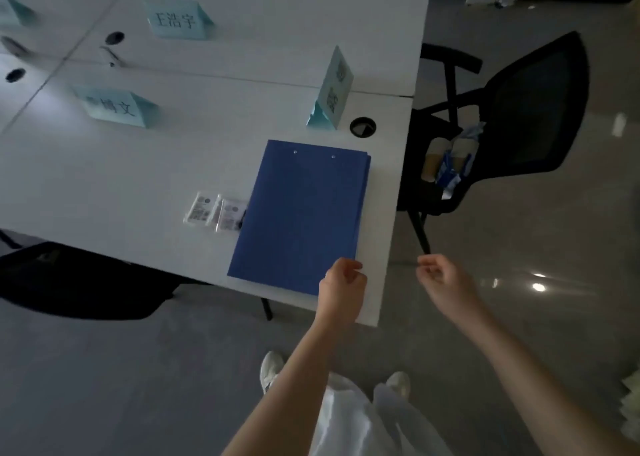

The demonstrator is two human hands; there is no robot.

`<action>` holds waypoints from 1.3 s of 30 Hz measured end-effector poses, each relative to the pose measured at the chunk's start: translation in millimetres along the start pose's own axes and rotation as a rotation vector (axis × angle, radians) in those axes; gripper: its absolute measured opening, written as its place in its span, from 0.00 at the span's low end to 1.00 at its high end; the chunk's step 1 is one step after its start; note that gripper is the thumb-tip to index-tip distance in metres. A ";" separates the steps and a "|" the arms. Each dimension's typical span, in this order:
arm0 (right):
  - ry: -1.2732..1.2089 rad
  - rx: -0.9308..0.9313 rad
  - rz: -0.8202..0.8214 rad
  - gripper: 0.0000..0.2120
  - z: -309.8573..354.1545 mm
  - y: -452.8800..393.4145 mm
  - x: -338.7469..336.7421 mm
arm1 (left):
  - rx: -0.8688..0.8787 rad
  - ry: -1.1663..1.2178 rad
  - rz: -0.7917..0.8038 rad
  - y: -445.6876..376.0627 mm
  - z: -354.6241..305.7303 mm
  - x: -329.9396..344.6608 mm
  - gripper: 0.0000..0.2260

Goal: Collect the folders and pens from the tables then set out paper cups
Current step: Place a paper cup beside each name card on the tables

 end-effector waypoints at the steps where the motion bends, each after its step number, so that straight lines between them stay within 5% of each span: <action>1: 0.023 -0.008 0.002 0.09 -3.7 -5.0 -14.0 | 0.007 0.005 -0.006 -0.9 -7.9 11.8 0.11; 14: 0.173 -0.105 0.204 0.10 23.8 -152.5 -126.0 | 0.017 0.020 -0.115 -94.6 -99.4 92.7 0.12; 27: 0.249 -0.063 0.435 0.12 46.1 -375.4 -225.9 | -0.049 -0.053 -0.027 -303.0 -208.6 171.9 0.18; 33: 0.381 -0.073 0.573 0.14 27.2 -486.3 -243.9 | -0.218 -0.036 -0.018 -380.9 -217.0 206.7 0.19; 39: 0.519 -0.057 0.674 0.14 8.6 -583.8 -237.6 | -0.462 0.291 -0.060 -446.7 -192.5 243.0 0.17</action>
Point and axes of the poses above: each hand's wrist, its own y-axis away from the middle knuckle, its own x-axis out of the palm, z = x × y, the point moved 8 cm from there along -y, towards the middle knuckle, and after that the axes turned 9 degrees about z, right-handed, at the moved point
